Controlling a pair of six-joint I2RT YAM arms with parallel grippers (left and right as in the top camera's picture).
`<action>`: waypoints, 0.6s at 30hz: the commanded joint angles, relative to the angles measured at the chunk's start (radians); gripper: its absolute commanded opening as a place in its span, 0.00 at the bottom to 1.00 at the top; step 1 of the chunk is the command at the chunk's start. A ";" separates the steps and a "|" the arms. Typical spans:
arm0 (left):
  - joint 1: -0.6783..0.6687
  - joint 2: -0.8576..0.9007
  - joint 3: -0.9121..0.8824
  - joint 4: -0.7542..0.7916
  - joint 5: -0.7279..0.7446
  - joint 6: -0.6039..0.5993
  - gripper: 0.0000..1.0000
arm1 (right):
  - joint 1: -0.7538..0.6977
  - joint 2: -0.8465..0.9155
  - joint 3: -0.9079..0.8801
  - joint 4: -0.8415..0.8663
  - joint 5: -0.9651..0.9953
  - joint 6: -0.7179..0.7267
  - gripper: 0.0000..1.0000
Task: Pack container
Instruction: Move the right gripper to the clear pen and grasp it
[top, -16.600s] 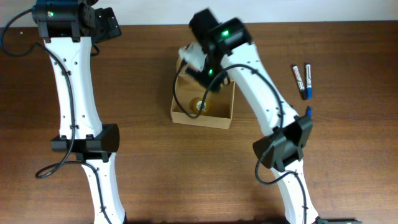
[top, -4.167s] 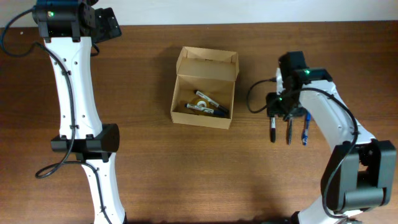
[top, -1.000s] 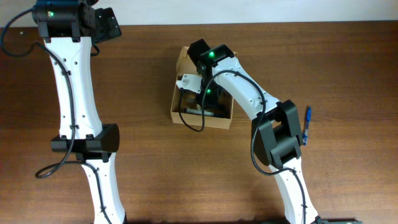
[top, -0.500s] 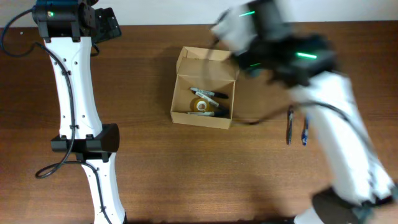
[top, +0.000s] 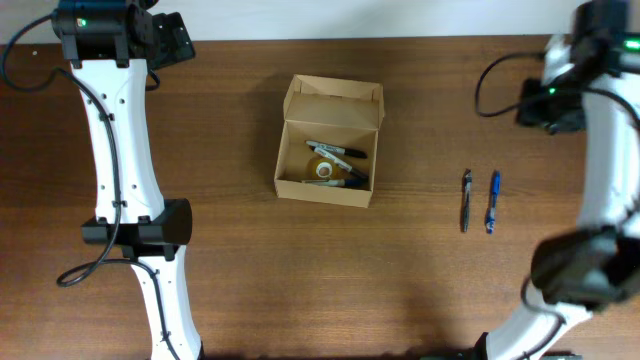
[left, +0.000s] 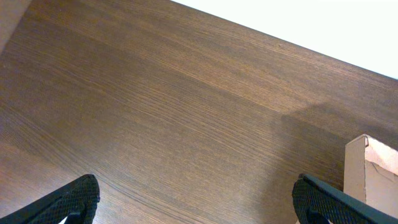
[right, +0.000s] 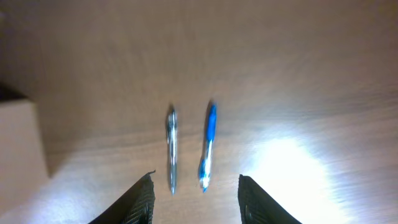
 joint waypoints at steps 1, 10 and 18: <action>0.002 -0.009 -0.003 0.000 -0.004 0.015 1.00 | 0.009 0.101 -0.090 0.010 -0.036 0.035 0.44; 0.003 -0.009 -0.003 0.000 -0.004 0.015 1.00 | 0.034 0.187 -0.417 0.264 -0.041 -0.018 0.40; 0.003 -0.009 -0.003 0.000 -0.004 0.015 1.00 | 0.066 0.187 -0.618 0.441 -0.048 -0.018 0.40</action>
